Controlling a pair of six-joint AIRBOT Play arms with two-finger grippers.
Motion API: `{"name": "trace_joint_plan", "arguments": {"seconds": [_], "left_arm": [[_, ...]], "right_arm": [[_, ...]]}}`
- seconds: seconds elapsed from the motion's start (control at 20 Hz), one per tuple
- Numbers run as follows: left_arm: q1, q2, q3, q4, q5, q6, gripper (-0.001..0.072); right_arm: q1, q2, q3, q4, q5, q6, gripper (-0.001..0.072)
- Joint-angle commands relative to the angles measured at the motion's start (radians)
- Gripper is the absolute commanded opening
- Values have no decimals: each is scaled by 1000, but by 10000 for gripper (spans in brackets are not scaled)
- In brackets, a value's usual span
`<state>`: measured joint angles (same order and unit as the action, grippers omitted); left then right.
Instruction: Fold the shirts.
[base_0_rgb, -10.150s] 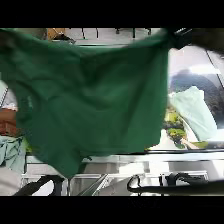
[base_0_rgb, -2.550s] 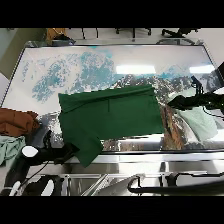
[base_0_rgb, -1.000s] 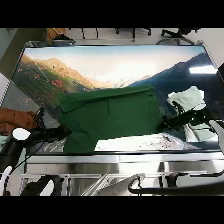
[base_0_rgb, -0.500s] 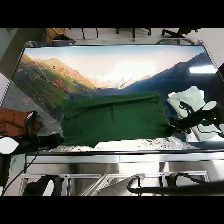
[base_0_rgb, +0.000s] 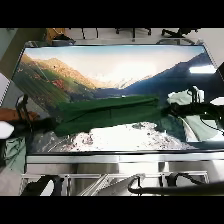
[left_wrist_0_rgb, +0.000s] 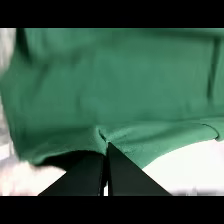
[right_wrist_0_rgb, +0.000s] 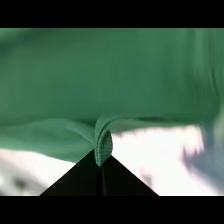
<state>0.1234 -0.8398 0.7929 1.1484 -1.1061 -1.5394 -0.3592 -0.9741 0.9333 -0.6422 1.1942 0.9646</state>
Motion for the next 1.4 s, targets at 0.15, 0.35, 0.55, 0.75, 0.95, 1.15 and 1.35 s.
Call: {"name": "trace_joint_plan", "arguments": {"seconds": [0.15,0.35,0.55,0.75,0.95,1.15,1.35], "left_arm": [[-22,-559,383,0,90,52,17],[-109,-818,529,5,95,84,21],[-133,-931,667,5,3,84,562],[-77,-930,821,10,-104,67,707],[-17,-928,939,8,-241,30,707],[-14,-926,973,-5,-285,31,707],[-70,-926,973,-57,-282,39,705]], "right_arm": [[2,-278,82,336,-151,-310,19],[27,-415,86,475,-151,-496,56],[18,-401,150,330,-145,-481,342],[13,-395,270,14,-203,-259,567],[19,-430,278,19,-219,-250,600],[63,-488,278,25,-219,-254,600],[109,-540,278,32,-217,-254,317]]}}
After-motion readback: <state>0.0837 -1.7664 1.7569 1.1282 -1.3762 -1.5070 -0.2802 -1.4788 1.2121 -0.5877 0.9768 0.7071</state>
